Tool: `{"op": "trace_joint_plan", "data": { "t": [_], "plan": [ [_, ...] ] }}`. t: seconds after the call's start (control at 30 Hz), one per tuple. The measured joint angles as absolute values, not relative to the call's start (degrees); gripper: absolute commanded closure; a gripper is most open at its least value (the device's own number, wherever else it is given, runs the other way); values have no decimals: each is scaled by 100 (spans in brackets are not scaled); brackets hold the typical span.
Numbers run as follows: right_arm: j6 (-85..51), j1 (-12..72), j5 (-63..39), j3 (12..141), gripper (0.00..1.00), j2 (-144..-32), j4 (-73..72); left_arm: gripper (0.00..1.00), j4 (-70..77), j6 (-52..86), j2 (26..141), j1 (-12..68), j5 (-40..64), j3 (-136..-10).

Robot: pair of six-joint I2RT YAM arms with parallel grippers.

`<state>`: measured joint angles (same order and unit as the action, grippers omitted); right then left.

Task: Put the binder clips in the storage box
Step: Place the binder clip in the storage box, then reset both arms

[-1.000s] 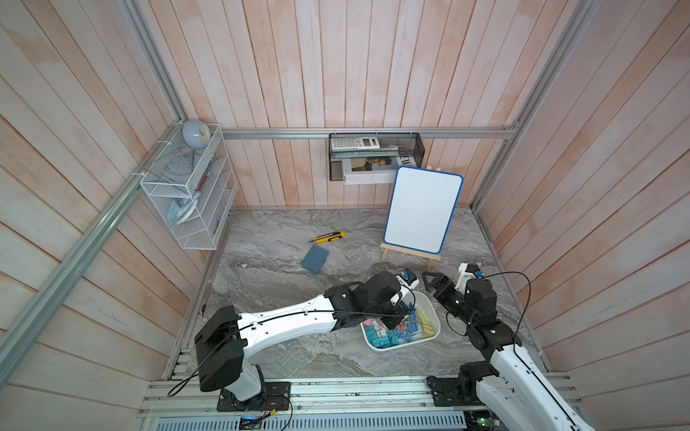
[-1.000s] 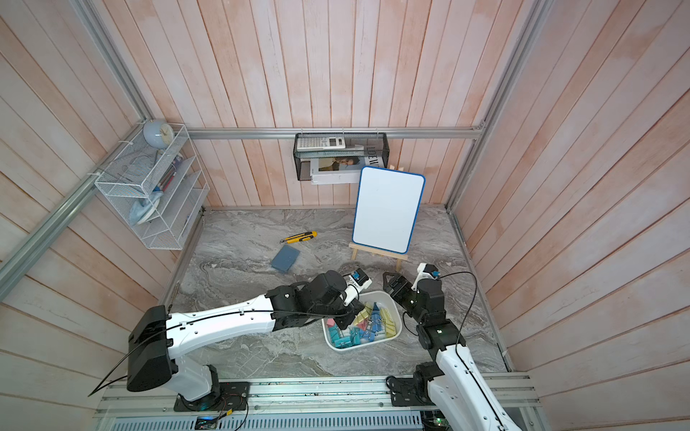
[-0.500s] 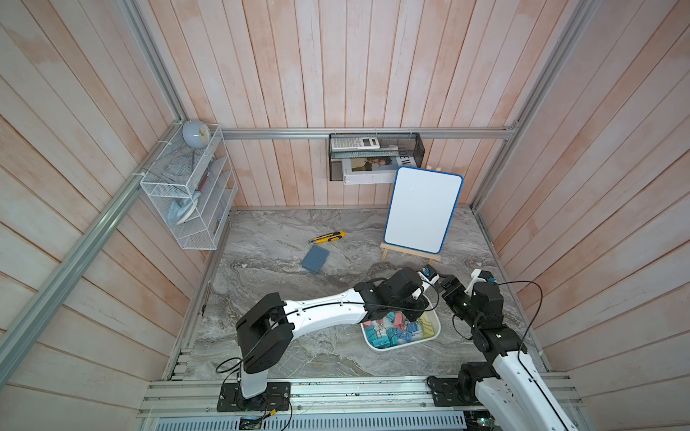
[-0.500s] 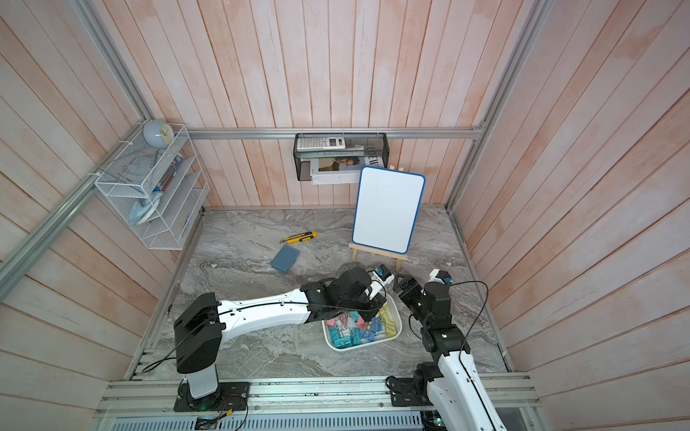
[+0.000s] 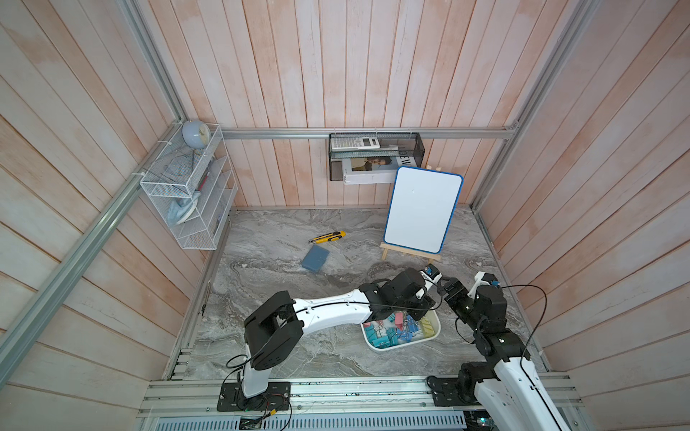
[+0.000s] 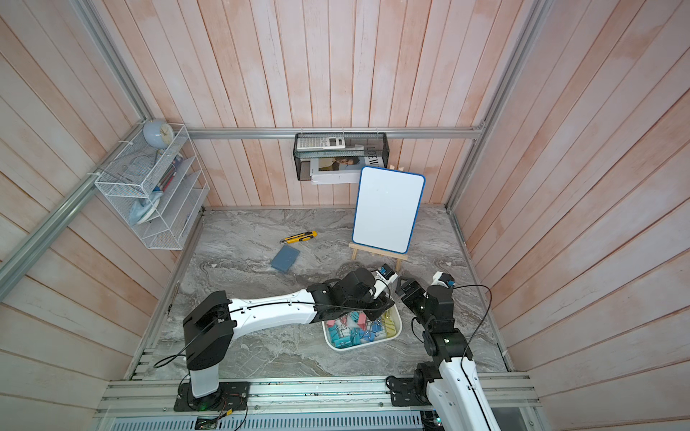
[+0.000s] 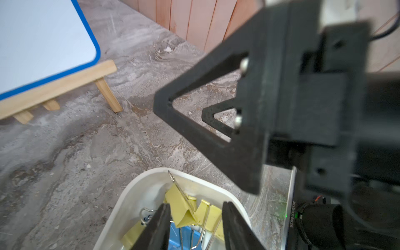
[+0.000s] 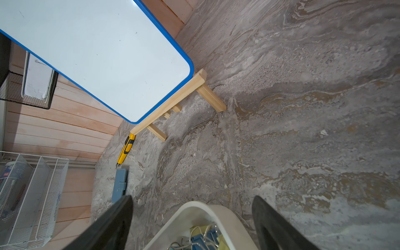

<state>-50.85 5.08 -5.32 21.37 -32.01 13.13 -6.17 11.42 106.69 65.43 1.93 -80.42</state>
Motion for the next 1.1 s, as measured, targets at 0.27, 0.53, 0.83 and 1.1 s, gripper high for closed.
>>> {"op": "trace_joint_plan", "data": {
  "t": [0.27,0.53,0.83,1.1],
  "plan": [
    [-4316,502,-123,2137,8,-3210,1066,0,207,1144,7773,5857,-1636,-6202],
    [-3173,467,1393,2080,7,-4152,250,0,1503,760,5452,3358,-3638,-3242],
    [-1656,467,2099,2362,4,-6066,-906,0,4047,-152,6713,1492,-3854,-1186],
    [-864,467,2480,2034,4,-7404,-2965,0,4991,-429,8442,1323,-3323,-1894]
  ]
}}
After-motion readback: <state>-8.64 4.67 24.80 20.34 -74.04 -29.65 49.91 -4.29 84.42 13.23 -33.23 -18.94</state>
